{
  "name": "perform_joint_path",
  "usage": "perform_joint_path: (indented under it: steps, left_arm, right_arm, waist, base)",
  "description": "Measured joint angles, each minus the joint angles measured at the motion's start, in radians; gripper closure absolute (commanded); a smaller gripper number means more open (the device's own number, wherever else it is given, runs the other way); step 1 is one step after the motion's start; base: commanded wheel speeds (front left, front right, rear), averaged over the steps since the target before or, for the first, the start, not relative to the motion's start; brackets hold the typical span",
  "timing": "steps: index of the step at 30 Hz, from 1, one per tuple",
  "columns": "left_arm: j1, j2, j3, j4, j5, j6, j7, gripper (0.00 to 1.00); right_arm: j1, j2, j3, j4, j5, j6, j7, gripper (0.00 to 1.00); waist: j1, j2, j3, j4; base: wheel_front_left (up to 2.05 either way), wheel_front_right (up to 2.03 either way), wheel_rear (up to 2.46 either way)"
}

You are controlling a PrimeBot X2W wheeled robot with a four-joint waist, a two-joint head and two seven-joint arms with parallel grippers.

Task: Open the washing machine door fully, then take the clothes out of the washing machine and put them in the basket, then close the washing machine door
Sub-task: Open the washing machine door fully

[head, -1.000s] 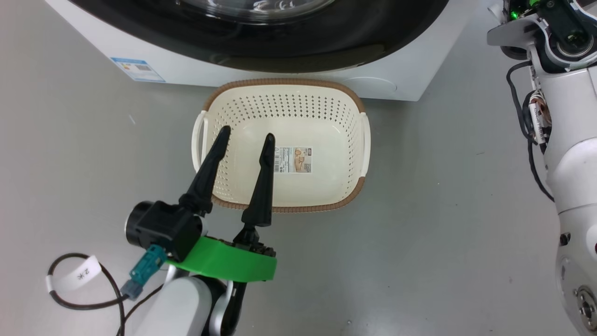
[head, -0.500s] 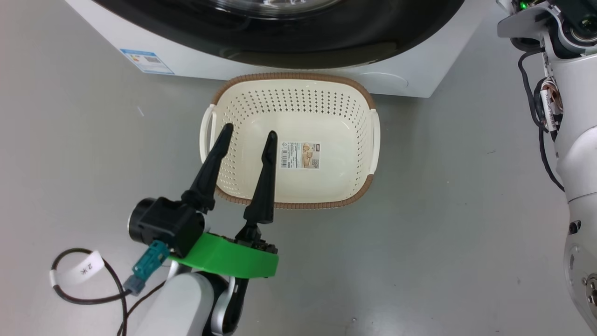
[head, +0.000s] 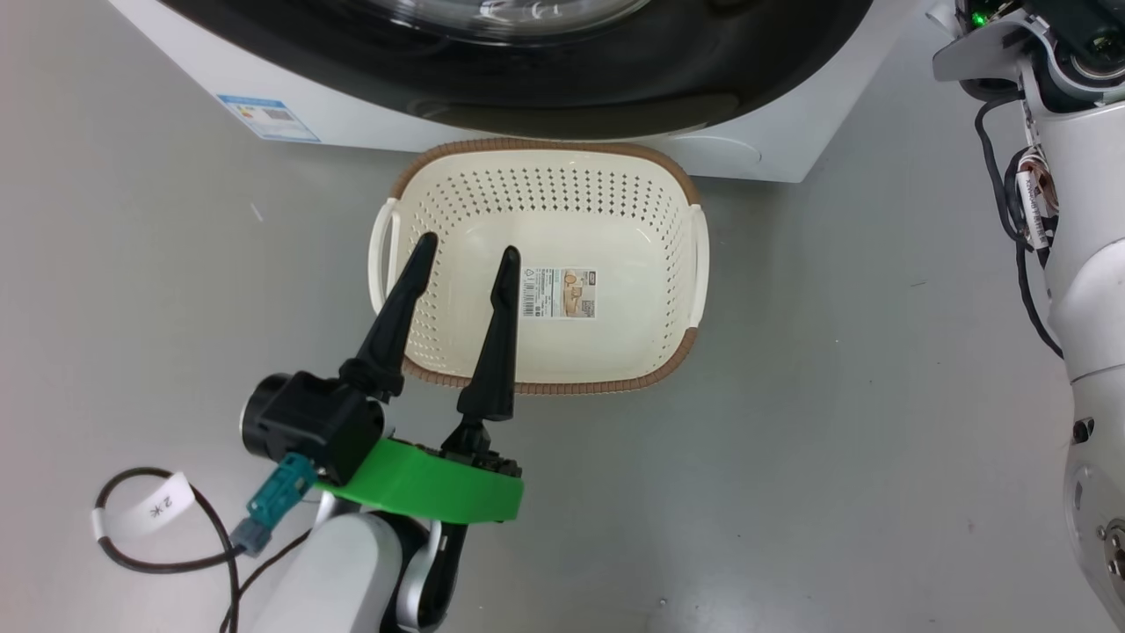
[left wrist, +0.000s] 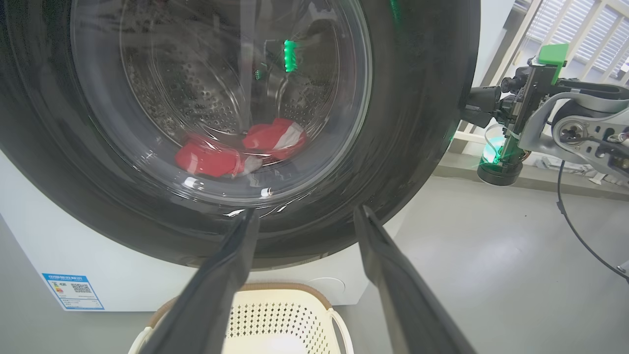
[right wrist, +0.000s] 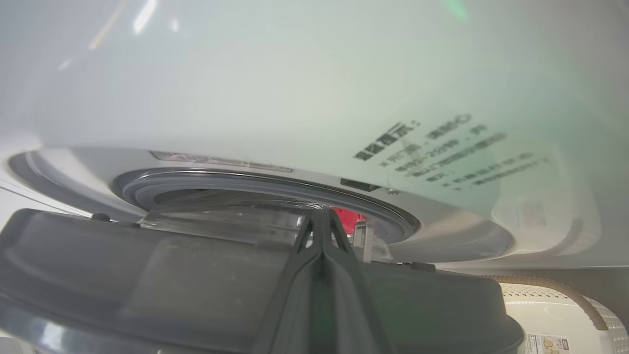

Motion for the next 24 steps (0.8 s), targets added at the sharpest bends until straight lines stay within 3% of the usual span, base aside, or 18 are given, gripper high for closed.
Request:
perform_joint_path:
  steps: [24]
  left_arm:
    - [0.000, 0.032, 0.004, -0.009, -0.003, 0.019, 0.002, 0.00]
  right_arm:
    - [0.133, 0.002, 0.129, -0.110, 0.136, 0.000, 0.027, 1.00]
  waist:
    - [0.0000, 0.0000, -0.062, -0.040]
  base:
    - [0.00, 0.00, 0.00]
